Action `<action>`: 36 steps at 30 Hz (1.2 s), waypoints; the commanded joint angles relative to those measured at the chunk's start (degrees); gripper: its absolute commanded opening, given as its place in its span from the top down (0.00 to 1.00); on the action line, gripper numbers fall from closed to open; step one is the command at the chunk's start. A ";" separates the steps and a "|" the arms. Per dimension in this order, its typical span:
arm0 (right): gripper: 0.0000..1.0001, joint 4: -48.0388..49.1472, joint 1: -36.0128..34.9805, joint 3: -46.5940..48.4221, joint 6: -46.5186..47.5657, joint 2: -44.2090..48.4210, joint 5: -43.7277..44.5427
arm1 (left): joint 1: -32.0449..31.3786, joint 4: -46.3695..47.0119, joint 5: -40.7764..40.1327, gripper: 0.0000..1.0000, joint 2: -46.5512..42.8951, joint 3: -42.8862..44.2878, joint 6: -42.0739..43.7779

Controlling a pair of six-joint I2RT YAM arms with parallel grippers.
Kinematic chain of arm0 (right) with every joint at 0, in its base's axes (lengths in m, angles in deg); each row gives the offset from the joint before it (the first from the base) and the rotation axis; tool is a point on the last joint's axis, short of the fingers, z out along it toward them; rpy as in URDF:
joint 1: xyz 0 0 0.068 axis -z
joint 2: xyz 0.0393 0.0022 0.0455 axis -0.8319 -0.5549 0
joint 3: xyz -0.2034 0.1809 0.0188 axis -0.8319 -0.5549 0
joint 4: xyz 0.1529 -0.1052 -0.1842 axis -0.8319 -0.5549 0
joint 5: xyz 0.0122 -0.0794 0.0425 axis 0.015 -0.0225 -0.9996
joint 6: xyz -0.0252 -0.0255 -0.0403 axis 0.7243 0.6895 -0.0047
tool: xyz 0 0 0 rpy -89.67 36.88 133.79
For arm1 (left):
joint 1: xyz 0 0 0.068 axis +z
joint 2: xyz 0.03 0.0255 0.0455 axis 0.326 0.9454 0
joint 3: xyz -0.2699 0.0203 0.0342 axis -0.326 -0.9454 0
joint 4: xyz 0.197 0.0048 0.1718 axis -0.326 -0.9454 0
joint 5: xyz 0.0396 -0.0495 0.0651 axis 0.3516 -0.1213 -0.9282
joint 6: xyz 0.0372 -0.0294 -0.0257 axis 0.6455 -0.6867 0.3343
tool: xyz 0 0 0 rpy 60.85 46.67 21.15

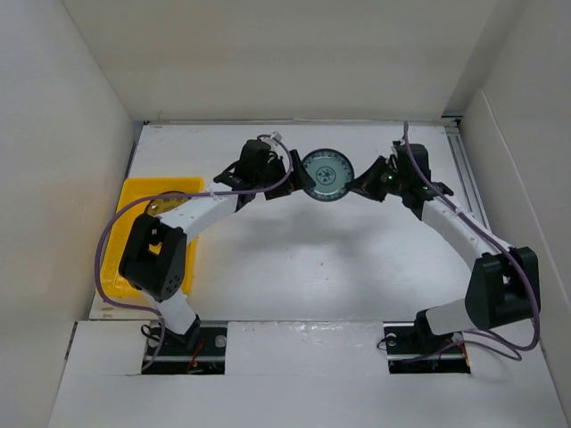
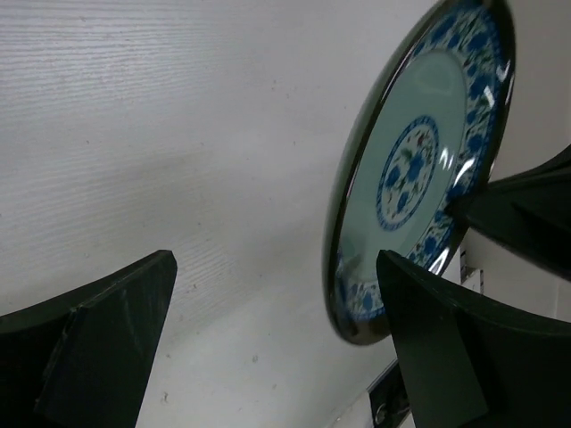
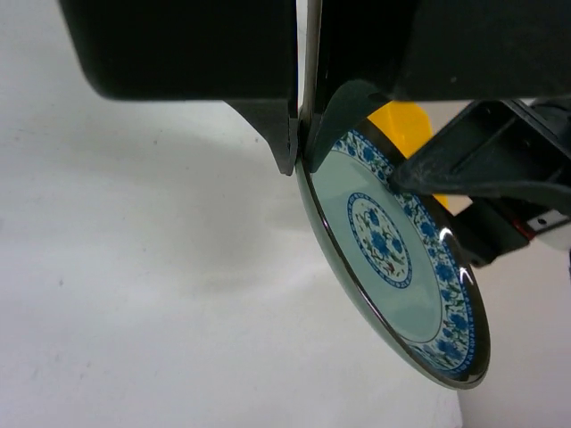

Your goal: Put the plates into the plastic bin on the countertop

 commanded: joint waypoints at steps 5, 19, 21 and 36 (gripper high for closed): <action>1.00 5.88 -3.72 -0.01 -1.83 2.35 -6.28 | 0.07 4.38 -2.47 0.47 -1.22 1.00 -0.74; 0.11 5.71 -3.46 -4.39 0.02 4.98 -2.06 | 18.32 -8.44 -16.71 1.00 -18.39 -7.34 -5.57; 0.11 5.71 -3.46 -5.02 0.63 5.60 -2.06 | 29.56 -8.44 -15.75 1.00 -23.87 -13.38 -6.10; 0.11 6.24 -10.05 -6.25 1.87 6.38 -3.73 | 58.96 -14.42 -12.23 1.00 -28.11 -19.58 -2.23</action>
